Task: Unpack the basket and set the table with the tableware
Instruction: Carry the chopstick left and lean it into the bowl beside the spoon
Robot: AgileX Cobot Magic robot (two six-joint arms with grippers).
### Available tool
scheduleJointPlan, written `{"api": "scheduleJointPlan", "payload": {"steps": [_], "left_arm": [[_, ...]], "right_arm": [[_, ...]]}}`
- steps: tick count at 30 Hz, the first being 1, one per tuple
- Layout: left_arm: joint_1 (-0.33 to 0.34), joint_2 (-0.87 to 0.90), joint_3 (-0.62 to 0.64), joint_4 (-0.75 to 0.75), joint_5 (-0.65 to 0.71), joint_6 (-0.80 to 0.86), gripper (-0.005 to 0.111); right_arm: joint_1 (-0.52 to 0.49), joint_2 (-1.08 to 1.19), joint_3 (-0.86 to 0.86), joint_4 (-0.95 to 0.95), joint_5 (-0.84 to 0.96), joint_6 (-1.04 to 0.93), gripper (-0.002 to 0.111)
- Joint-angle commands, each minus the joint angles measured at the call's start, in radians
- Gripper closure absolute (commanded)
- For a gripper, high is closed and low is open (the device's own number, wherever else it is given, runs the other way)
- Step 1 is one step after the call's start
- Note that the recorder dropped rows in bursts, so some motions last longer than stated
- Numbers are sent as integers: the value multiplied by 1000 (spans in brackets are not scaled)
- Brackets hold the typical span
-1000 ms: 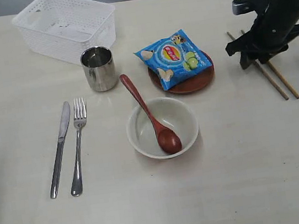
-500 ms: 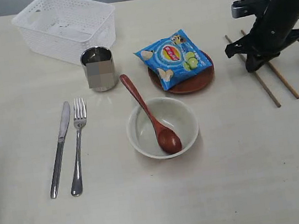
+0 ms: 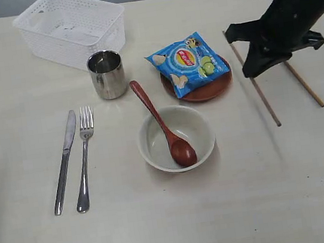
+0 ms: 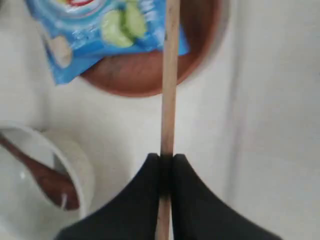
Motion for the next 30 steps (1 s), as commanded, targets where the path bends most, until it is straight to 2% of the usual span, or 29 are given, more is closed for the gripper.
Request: {"api": "scheduleJointPlan", "payload": {"steps": [1,6,11,14,22,30], "left_arm": [[2,-3,2,0,-3,0,106],[2,-3,2,0,-3,0,106],[2,-3,2,0,-3,0,106],[2,-3,2,0,-3,0,106],[2,-3,2,0,-3,0,106],[2,-3,2,0,-3,0,106]], "right_arm": [[134,-40,43,70,39,28,109],[298,-40,57,85,-7,120,109],[403,-40,61,72,-151,212,109],[428,-34,61,40,-207,264,109],[433,-1,78,3,-189,325,109],[498,12,92,16,-264,378,109]]}}
